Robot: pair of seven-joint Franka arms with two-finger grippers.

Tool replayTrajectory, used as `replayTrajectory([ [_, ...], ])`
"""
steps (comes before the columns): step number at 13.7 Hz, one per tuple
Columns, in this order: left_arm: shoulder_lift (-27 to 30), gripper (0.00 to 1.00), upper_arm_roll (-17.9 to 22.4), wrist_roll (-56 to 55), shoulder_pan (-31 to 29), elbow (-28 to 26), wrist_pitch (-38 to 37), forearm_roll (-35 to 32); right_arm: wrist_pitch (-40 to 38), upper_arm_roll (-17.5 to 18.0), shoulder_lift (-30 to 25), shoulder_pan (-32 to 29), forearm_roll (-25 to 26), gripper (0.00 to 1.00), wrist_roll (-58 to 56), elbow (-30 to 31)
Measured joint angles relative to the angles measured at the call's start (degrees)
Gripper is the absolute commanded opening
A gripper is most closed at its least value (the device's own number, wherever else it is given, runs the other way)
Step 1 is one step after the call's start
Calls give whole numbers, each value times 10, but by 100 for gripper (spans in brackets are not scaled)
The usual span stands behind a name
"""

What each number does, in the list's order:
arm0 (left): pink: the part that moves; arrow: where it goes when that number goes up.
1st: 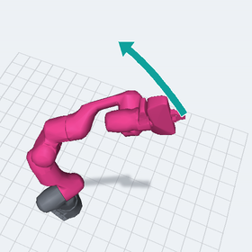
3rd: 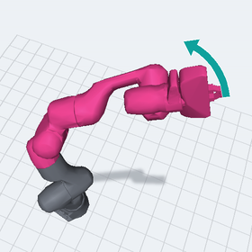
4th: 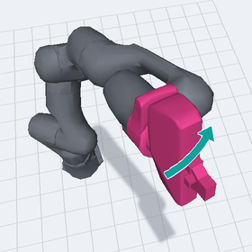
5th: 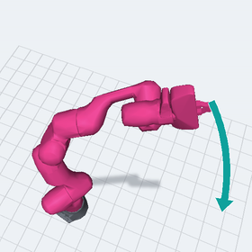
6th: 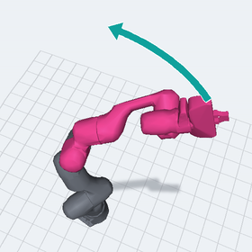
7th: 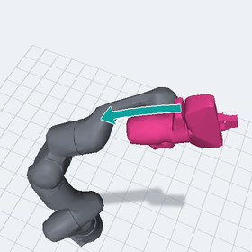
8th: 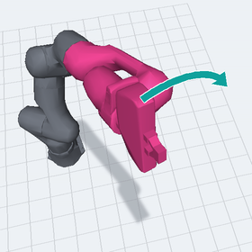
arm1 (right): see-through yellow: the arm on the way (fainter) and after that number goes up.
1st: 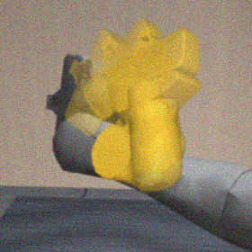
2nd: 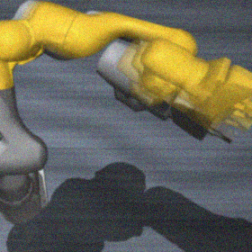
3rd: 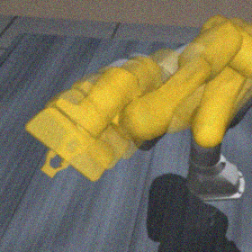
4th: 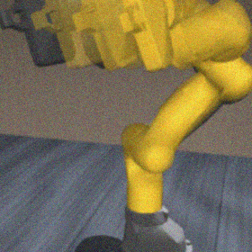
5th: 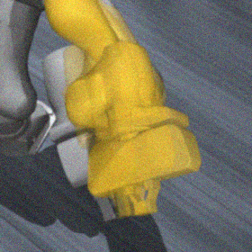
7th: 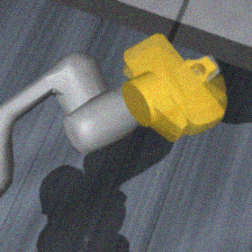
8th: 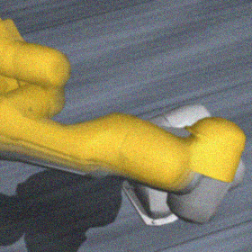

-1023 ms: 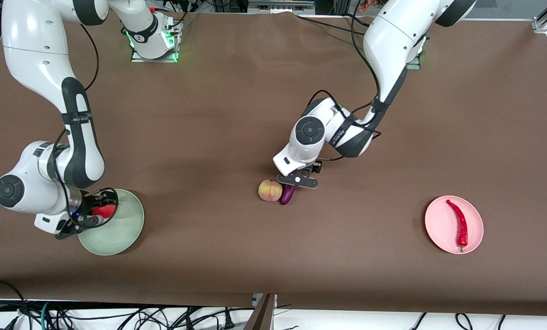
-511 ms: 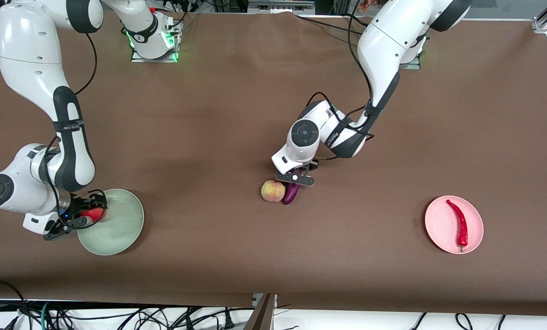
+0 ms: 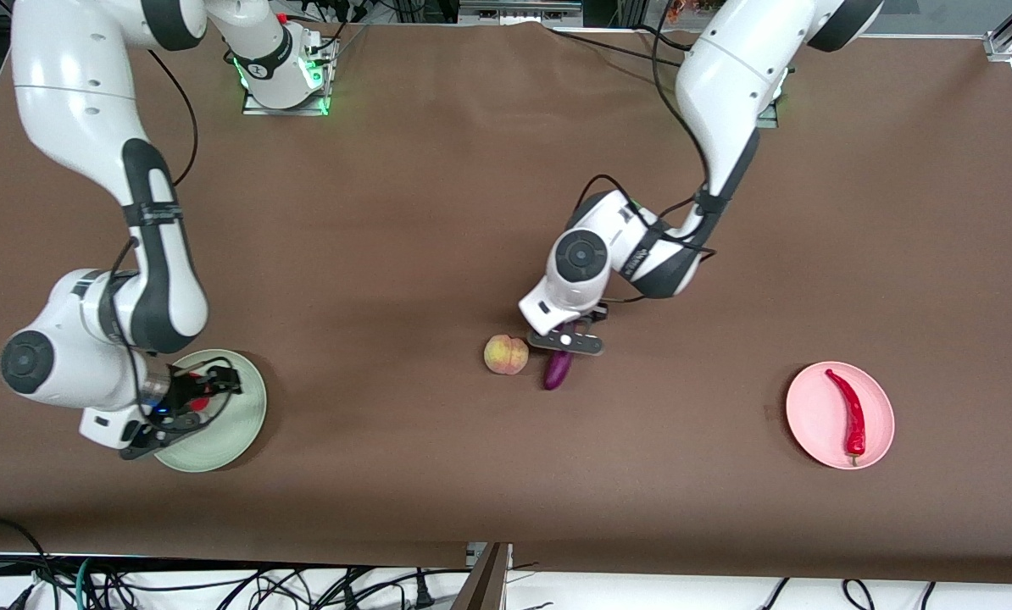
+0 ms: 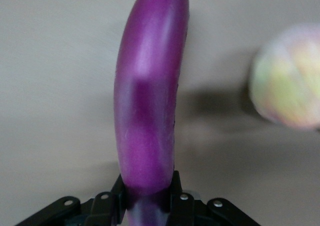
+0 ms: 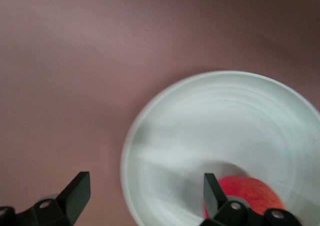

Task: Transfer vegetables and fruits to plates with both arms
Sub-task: 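Grasp the purple eggplant with the left gripper while the right gripper withdraws, then lower the eggplant onto the pink plate while the right gripper grasps the peach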

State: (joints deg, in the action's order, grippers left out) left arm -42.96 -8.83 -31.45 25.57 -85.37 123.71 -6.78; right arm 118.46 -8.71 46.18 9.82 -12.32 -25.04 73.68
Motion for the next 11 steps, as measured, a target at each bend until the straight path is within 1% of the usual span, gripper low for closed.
replayTrajectory([
  [3,49,6,10,17,-59,4,-46,-1,-3,1,-3,62,0,100,130,-2],
  [5,74,6,25,56,-104,4,-71,-9,-3,2,-3,102,-2,100,237,-3],
  [8,81,6,58,154,-168,3,-79,-63,8,5,-3,176,-2,100,428,-4],
  [11,78,8,73,243,-231,0,-78,-123,74,5,0,261,-2,100,578,-5],
])
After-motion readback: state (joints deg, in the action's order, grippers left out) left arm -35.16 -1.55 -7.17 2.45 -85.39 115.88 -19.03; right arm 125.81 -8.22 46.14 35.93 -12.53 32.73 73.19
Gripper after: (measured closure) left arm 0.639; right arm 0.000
